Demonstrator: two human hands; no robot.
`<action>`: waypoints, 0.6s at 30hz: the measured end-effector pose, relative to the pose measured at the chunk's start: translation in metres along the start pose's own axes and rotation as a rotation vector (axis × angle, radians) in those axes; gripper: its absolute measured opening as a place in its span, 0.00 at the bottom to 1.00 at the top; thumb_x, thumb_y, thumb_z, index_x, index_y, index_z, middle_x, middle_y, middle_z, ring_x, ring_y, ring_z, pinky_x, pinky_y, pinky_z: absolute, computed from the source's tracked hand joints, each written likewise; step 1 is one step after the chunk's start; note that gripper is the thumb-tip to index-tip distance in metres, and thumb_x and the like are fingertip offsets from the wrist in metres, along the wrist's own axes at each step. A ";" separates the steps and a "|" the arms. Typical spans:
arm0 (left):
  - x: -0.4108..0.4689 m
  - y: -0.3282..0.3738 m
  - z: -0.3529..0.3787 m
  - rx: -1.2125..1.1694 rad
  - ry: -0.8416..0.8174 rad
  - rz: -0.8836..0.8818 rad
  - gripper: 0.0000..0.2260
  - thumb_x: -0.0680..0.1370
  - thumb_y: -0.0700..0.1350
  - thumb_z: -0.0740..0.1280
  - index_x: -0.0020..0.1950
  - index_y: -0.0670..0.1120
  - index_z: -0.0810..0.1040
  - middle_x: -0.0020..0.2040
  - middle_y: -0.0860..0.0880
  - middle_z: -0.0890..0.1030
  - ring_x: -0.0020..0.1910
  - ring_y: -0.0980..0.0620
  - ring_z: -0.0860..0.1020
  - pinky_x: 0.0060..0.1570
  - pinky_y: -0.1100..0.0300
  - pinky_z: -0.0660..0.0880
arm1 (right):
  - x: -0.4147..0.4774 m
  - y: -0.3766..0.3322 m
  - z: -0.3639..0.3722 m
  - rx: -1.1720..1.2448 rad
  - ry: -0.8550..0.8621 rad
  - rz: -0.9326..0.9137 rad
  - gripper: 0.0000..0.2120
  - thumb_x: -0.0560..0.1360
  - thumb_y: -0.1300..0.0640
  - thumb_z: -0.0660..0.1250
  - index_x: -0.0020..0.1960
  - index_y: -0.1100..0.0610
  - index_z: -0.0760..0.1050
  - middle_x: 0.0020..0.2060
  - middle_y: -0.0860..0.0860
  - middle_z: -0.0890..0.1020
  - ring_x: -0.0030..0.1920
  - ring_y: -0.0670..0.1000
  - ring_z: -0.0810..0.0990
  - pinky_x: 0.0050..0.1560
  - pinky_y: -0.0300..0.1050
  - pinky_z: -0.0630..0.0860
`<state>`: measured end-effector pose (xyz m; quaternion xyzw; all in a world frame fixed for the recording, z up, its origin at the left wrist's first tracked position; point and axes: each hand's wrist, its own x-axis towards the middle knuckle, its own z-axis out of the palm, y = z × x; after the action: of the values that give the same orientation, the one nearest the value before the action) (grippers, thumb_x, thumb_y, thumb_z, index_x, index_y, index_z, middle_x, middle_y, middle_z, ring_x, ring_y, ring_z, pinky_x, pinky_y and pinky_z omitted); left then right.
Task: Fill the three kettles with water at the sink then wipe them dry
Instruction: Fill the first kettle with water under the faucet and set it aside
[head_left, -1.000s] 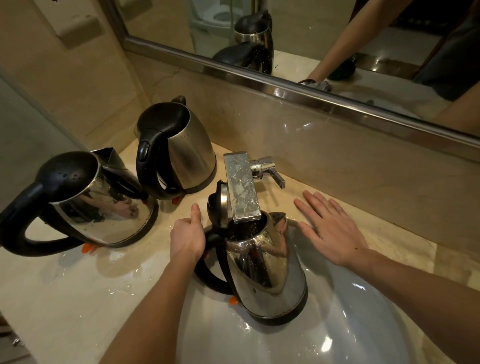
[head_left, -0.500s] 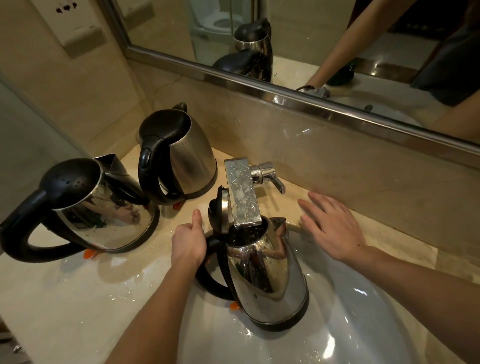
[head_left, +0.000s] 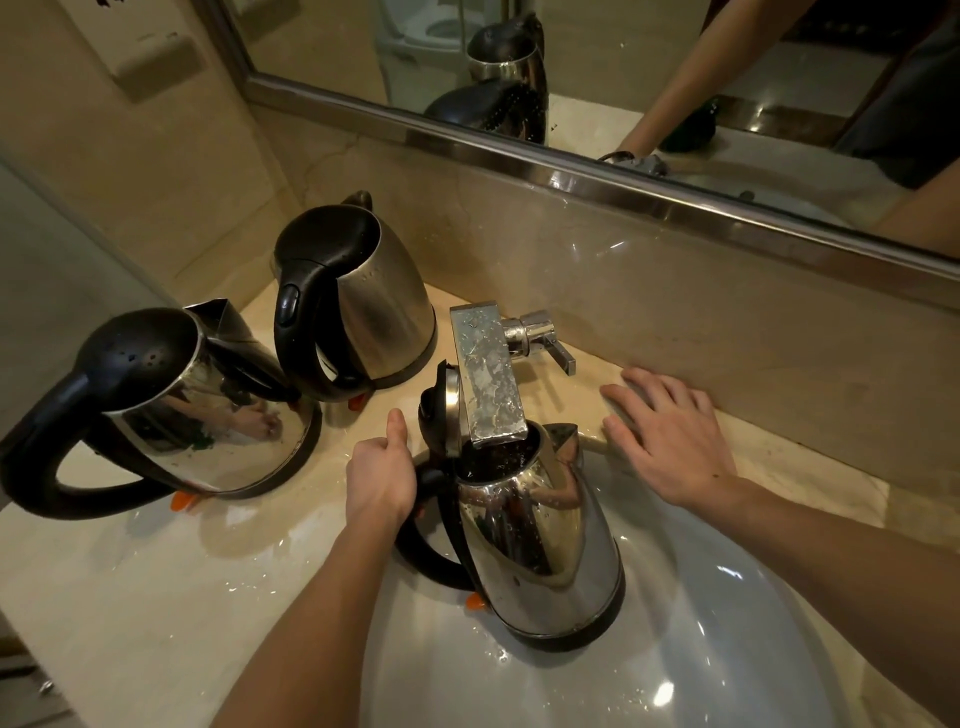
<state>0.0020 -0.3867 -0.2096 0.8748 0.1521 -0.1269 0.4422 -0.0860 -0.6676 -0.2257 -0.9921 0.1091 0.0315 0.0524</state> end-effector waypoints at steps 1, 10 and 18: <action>0.000 0.000 0.000 -0.001 0.003 -0.002 0.26 0.84 0.59 0.50 0.36 0.42 0.67 0.34 0.43 0.72 0.35 0.47 0.73 0.42 0.54 0.68 | 0.000 0.000 0.000 -0.006 -0.001 0.002 0.27 0.78 0.37 0.41 0.71 0.42 0.65 0.73 0.47 0.66 0.70 0.51 0.62 0.65 0.51 0.61; -0.002 0.002 0.000 -0.002 0.012 0.004 0.26 0.84 0.59 0.51 0.36 0.42 0.68 0.34 0.43 0.72 0.35 0.47 0.73 0.43 0.54 0.68 | 0.001 -0.001 0.001 -0.034 -0.015 0.001 0.26 0.78 0.37 0.41 0.71 0.42 0.63 0.73 0.47 0.64 0.71 0.51 0.61 0.67 0.52 0.60; 0.000 0.001 -0.001 -0.015 -0.001 -0.004 0.26 0.84 0.59 0.50 0.35 0.42 0.68 0.33 0.43 0.72 0.35 0.46 0.73 0.43 0.53 0.69 | 0.001 -0.002 0.000 -0.042 -0.016 0.008 0.28 0.78 0.36 0.40 0.71 0.43 0.64 0.73 0.47 0.65 0.70 0.52 0.62 0.66 0.53 0.61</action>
<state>0.0020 -0.3866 -0.2085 0.8711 0.1545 -0.1268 0.4486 -0.0843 -0.6657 -0.2254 -0.9923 0.1120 0.0419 0.0321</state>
